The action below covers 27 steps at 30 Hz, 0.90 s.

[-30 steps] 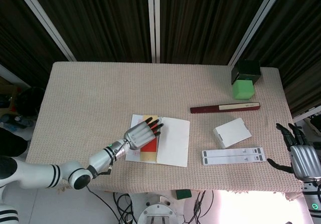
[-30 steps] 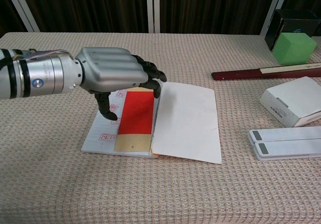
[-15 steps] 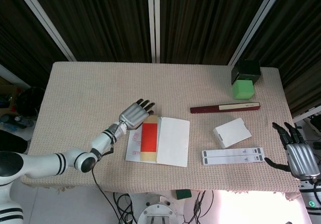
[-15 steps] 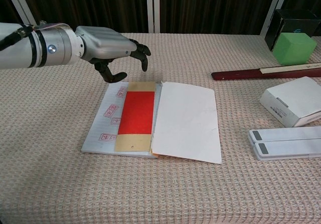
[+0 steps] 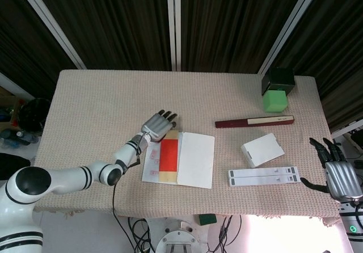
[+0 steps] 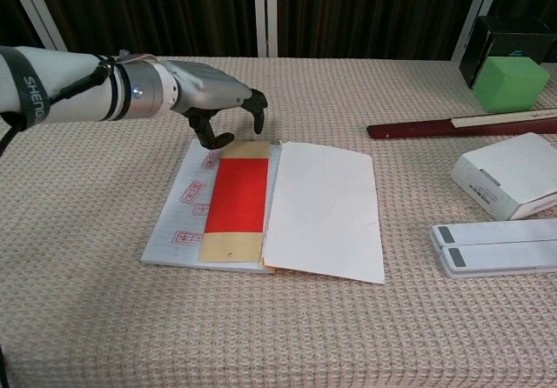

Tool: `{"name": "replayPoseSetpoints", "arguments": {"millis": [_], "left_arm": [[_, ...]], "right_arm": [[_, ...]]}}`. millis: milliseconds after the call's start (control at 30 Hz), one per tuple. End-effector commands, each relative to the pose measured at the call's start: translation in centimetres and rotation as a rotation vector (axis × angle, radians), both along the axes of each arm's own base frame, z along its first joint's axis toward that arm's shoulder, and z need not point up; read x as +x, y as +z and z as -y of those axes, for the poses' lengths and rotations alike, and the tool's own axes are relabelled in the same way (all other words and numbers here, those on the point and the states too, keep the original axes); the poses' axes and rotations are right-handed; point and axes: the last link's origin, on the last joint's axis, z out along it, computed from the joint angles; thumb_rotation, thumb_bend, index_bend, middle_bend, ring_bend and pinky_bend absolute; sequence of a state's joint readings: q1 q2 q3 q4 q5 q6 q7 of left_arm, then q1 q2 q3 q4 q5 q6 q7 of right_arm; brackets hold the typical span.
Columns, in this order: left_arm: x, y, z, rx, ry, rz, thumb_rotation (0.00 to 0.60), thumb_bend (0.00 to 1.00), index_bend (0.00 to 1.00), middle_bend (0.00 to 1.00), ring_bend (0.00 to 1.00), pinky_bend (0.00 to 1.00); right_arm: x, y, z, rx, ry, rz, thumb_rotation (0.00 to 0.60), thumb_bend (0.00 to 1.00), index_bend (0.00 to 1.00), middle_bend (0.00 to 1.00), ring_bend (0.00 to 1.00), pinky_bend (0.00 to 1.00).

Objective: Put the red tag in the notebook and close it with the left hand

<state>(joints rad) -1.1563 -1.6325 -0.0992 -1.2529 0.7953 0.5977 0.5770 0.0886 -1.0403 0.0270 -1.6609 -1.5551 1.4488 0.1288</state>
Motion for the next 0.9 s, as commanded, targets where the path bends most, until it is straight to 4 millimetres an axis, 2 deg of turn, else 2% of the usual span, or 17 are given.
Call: {"name": "replayPoseSetpoints", "arguments": {"millis": [33, 333, 633, 900], "left_arm": [[0.0, -0.3, 0.1, -0.007, -0.006, -0.012, 0.6, 0.53, 0.27, 0.02, 0.01, 0.11], [0.1, -0.8, 0.3, -0.016, -0.009, -0.024, 0.6, 0.53, 0.28, 0.02, 0.01, 0.11], [1.1, -1.2, 1.0, -0.034, -0.043, -0.009, 0.6, 0.53, 0.28, 0.02, 0.01, 0.11], [1.3, -0.8, 0.7, -0.012, -0.039, 0.014, 0.6, 0.5, 0.26, 0.02, 0.01, 0.11]], "right_arm": [[0.0, 0.0, 0.0, 0.0, -0.002, 0.001, 0.6, 0.06, 0.0, 0.15, 0.0, 0.12], [-0.2, -0.2, 0.2, 0.007, -0.006, 0.003, 0.6, 0.06, 0.0, 0.15, 0.0, 0.12], [-0.2, -0.2, 0.3, 0.005, -0.005, 0.003, 0.6, 0.06, 0.0, 0.15, 0.0, 0.12], [-0.2, 0.0, 0.2, 0.001, -0.007, 0.002, 0.6, 0.06, 0.0, 0.15, 0.0, 0.12]]}}
